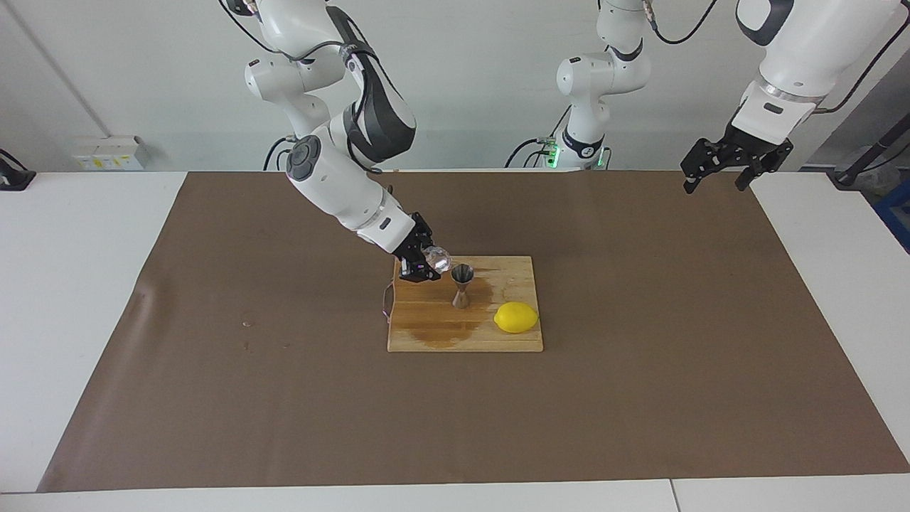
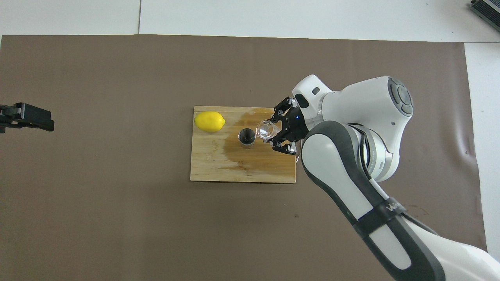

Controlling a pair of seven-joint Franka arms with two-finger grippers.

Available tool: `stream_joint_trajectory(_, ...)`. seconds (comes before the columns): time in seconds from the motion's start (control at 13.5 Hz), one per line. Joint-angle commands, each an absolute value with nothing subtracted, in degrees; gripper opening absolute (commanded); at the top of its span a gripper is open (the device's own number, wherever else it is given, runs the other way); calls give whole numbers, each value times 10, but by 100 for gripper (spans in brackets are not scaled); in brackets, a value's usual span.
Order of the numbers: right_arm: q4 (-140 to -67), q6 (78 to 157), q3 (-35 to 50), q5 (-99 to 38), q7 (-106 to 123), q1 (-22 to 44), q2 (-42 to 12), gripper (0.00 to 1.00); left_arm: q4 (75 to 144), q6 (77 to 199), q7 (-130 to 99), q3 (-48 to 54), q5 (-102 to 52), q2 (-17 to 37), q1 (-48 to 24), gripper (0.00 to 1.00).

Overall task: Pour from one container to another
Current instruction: 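Tilt the clear glass with the right gripper above the metal cup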

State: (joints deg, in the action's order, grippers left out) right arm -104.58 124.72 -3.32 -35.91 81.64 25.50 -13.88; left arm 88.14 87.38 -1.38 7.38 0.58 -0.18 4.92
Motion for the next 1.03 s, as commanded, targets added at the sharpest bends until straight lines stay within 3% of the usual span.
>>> stream_joint_trajectory(0.0, -1060, 1249, -33, -329, 788, 263, -122, 0, 893, 871, -7, 72, 11, -13, 50, 100)
stream_joint_trajectory(0.96, -1056, 1282, -33, -270, 711, 284, -127, 0, 893, 870, -7, 73, 11, -13, 50, 100)
